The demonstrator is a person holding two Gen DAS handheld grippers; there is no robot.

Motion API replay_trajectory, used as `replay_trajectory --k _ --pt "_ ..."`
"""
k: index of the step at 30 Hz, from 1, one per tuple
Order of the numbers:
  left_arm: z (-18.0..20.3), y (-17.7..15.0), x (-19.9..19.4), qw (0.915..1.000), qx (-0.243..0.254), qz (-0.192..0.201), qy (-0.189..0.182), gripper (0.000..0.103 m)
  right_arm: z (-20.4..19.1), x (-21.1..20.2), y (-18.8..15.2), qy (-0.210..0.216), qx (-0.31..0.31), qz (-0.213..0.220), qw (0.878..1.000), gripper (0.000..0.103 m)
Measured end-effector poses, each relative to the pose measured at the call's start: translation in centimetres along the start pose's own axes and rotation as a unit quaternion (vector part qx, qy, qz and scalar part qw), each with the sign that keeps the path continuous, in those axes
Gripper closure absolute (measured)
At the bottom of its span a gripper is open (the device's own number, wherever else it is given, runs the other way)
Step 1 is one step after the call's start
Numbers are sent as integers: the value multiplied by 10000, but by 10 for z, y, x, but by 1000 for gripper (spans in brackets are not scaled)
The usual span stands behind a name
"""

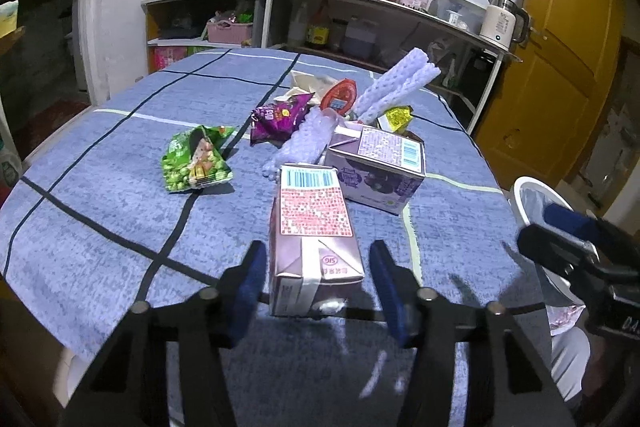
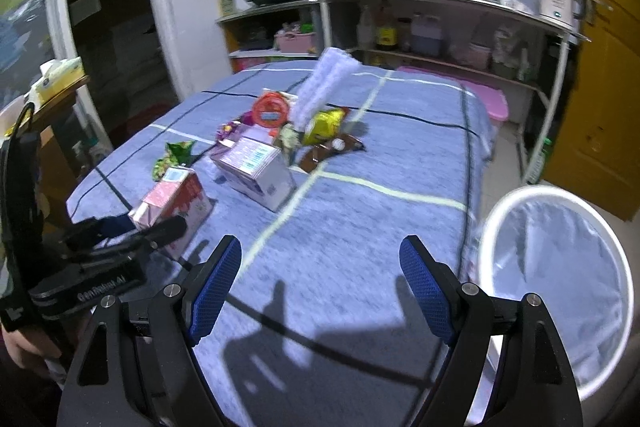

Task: Collect trash
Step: 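Grasp the pink juice carton with the left gripper while the right gripper grasps the white carton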

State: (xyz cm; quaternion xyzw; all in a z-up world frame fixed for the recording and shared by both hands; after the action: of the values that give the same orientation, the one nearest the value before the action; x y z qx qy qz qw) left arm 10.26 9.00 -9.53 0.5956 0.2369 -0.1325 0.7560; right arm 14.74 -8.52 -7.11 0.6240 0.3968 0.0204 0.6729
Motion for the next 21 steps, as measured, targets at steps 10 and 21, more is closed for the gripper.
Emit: replay_trajectory --k 10,21 --pt "-15 8 -3 9995 -153 132 -231 64 -30 53 21 649 -561 -163 9962 21" --pt "-26 13 -3 9985 -227 186 -473 64 -54 98 28 1036 -1096 -433 9876 21"
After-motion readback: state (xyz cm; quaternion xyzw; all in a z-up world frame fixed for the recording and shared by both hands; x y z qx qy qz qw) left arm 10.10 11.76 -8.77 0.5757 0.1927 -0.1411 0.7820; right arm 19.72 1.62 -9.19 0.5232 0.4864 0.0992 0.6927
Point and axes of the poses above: each gripper's, at about its wrist camera, not at the fingertips, and x roughly the way its jaws point, z to its right, y to its top, the point moved 7 cm from there along x, roughly the way its jaws point, and after that the axes turned 10 degrees about z, right-handed, at the moved point
